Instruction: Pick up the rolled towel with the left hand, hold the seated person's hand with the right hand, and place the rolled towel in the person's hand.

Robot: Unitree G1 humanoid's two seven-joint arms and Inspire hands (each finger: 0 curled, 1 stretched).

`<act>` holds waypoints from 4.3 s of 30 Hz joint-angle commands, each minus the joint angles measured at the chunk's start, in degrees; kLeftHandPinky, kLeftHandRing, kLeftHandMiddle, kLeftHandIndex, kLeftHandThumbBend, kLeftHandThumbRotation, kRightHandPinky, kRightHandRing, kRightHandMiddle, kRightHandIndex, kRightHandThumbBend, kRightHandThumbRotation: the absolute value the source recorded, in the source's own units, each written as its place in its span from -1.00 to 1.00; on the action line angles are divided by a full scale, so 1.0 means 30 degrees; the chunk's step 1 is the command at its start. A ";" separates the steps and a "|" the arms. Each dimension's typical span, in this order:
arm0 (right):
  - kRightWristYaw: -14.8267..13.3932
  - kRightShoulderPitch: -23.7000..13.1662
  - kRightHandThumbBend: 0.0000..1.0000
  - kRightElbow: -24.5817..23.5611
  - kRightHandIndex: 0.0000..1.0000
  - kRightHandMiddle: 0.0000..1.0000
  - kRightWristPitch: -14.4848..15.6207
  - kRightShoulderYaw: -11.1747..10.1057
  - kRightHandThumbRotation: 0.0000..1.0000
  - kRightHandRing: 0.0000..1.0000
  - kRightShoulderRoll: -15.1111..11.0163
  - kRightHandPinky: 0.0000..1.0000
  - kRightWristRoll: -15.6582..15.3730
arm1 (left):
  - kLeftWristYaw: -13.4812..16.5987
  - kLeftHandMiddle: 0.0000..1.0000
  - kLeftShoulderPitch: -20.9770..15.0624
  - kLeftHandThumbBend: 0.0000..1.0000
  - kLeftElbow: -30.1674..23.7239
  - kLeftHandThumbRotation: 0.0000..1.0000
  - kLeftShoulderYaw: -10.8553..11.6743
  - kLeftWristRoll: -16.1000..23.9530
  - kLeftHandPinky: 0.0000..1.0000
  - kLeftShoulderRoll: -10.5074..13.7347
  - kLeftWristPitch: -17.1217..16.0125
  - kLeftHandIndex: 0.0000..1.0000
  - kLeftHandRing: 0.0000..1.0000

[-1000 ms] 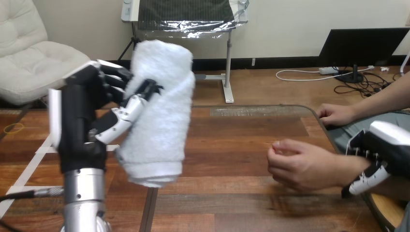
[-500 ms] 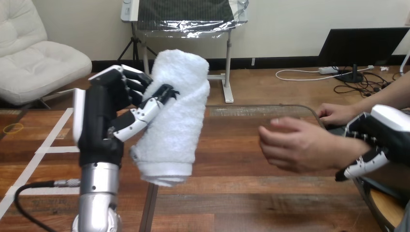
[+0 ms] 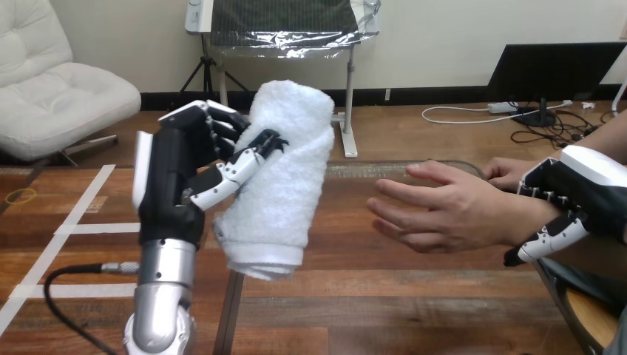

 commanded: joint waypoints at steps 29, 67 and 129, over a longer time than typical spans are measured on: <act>0.0526 -0.1958 0.80 -0.2340 -0.25 -0.26 0.1781 -0.0172 -0.64 -0.34 0.1304 -0.38 0.0338 | 0.0629 -0.29 -0.6624 -0.02 0.9776 -1.00 0.0505 -0.1298 -0.49 -0.1119 -0.5003 -0.22 -0.41; 0.0317 -0.2354 0.84 -0.2674 -0.28 -0.27 0.1801 0.0098 -0.62 -0.35 0.2012 -0.38 -0.0101 | 0.2121 -0.24 -0.9792 0.07 1.6442 -1.00 0.0465 -0.1715 -0.47 -0.3756 -0.7708 -0.15 -0.38; 0.0645 -0.1854 0.81 -0.3025 -0.28 -0.26 0.2181 -0.0133 -0.63 -0.34 0.2106 -0.39 0.0249 | 0.2212 -0.20 -1.0162 0.16 1.5967 -1.00 -0.0981 -0.2862 -0.44 -0.6852 -0.7694 -0.12 -0.33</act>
